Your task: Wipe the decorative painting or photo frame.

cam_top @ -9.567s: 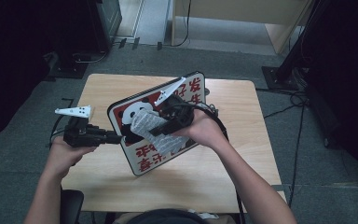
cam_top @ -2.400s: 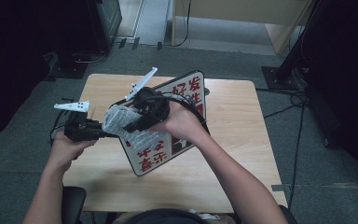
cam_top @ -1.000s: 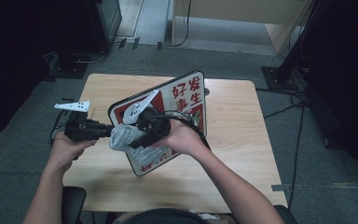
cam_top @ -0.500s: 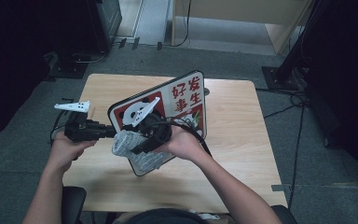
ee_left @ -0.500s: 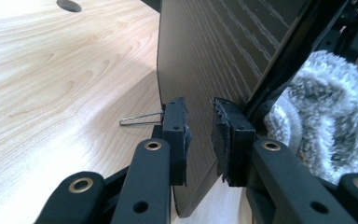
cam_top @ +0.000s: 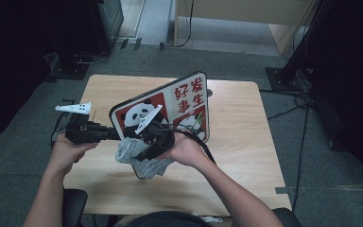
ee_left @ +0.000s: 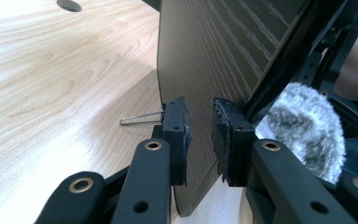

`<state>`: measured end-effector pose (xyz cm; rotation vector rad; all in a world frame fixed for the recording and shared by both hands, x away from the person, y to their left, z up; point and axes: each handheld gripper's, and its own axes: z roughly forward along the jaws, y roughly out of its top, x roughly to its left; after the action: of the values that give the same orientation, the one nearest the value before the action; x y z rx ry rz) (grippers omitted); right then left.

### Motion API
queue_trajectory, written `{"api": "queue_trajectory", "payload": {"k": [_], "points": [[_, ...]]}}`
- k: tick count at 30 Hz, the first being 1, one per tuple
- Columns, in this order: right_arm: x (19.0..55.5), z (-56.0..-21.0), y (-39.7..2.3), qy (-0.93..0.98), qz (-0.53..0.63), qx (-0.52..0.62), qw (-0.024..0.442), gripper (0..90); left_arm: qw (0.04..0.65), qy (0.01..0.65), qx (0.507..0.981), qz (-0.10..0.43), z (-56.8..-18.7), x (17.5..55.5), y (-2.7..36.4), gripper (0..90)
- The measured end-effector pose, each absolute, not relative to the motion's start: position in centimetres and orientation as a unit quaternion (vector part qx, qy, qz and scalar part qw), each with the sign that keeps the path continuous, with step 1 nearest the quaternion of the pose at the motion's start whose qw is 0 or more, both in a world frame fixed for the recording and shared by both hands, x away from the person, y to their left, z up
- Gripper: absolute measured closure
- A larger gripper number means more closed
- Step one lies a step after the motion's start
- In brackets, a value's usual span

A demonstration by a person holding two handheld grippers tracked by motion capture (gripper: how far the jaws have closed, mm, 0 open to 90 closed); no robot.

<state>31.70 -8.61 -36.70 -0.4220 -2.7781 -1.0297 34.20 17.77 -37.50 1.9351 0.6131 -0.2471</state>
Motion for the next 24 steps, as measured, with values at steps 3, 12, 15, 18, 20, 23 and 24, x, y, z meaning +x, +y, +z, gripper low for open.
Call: {"api": "queue_trajectory", "payload": {"k": [3,12,15,18,20,23,24], "points": [[31.5,-37.3,-8.6,-0.926,-0.342,-0.141,0.074,67.5,0.521,0.256,0.808,-0.103,-37.5,34.2,17.8,75.2],[31.2,-38.8,-8.8,-0.927,-0.341,-0.138,0.077,67.6,0.519,0.257,0.809,-0.102,-37.5,34.2,17.8,74.4],[31.1,-39.5,-8.8,-0.926,-0.341,-0.139,0.081,67.6,0.519,0.256,0.809,-0.102,-37.5,34.2,17.8,74.4],[31.0,-40.0,-8.9,-0.927,-0.338,-0.139,0.082,67.6,0.518,0.256,0.809,-0.102,-37.5,34.2,17.8,74.4],[30.9,-40.5,-8.9,-0.929,-0.334,-0.138,0.083,67.6,0.518,0.257,0.809,-0.101,-37.6,34.2,17.8,74.4],[30.8,-41.2,-9.1,-0.928,-0.338,-0.134,0.086,67.6,0.518,0.257,0.81,-0.101,-37.6,34.2,17.8,74.0],[30.8,-41.3,-9.1,-0.928,-0.336,-0.135,0.086,67.6,0.518,0.257,0.81,-0.101,-37.6,34.2,17.8,74.1]]}}
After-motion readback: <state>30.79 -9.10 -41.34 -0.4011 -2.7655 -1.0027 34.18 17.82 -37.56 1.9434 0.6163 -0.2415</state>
